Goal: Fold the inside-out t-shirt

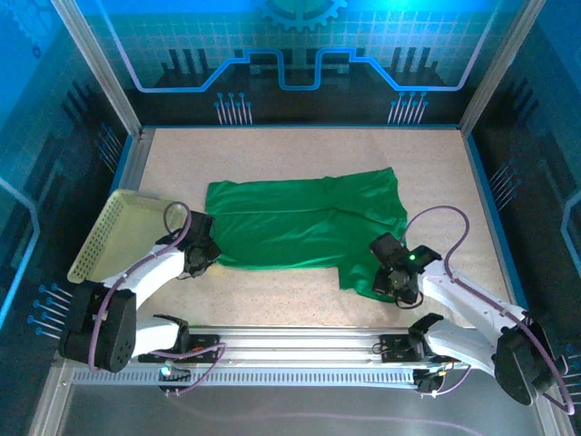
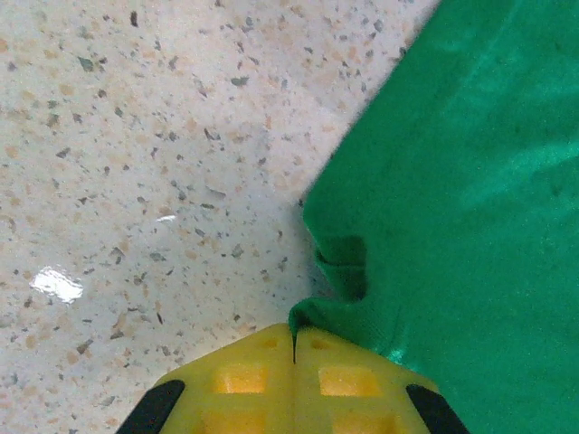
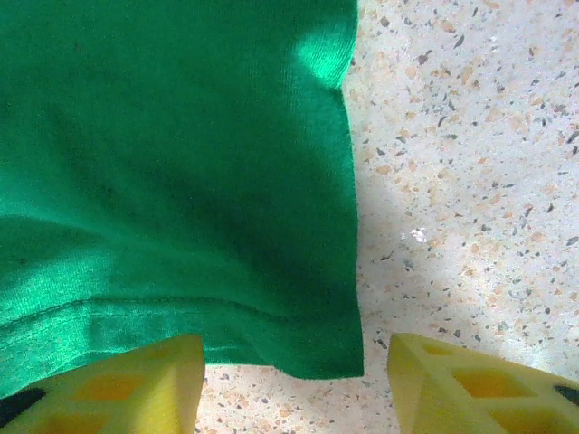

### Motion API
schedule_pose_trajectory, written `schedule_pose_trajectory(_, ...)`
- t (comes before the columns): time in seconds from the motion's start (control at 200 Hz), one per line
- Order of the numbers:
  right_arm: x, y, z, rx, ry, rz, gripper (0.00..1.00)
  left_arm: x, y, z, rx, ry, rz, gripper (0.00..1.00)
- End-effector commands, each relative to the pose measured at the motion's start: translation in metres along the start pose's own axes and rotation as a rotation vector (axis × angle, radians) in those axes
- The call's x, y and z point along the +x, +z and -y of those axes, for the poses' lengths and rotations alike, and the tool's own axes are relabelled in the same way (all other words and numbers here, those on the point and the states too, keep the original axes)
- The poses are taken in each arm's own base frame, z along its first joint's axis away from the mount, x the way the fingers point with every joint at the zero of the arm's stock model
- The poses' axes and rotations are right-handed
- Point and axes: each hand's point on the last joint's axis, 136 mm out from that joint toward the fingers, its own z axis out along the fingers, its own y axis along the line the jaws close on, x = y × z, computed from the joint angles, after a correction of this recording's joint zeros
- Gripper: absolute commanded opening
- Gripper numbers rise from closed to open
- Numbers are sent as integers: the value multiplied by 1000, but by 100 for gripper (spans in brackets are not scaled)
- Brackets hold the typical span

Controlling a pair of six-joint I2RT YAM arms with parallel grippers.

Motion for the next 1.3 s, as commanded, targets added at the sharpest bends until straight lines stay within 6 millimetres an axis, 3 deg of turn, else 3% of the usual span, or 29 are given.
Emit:
schedule_pose_trajectory(0.0, 0, -4, 5, 41, 34, 15, 55, -11, -4, 2, 12, 5, 22, 0)
schedule_pose_trajectory(0.56, 13, -8, -18, 40, 7, 34, 55, -31, -7, -14, 6, -64, 56, 0)
schedule_pose_trajectory(0.775, 25, 5, -27, 32, 11, -3, 55, -31, -4, -13, 13, -67, 48, 0)
schedule_pose_trajectory(1.296, 35, 29, -22, 52, 43, -36, 55, -31, -3, -11, 23, -65, 45, 0)
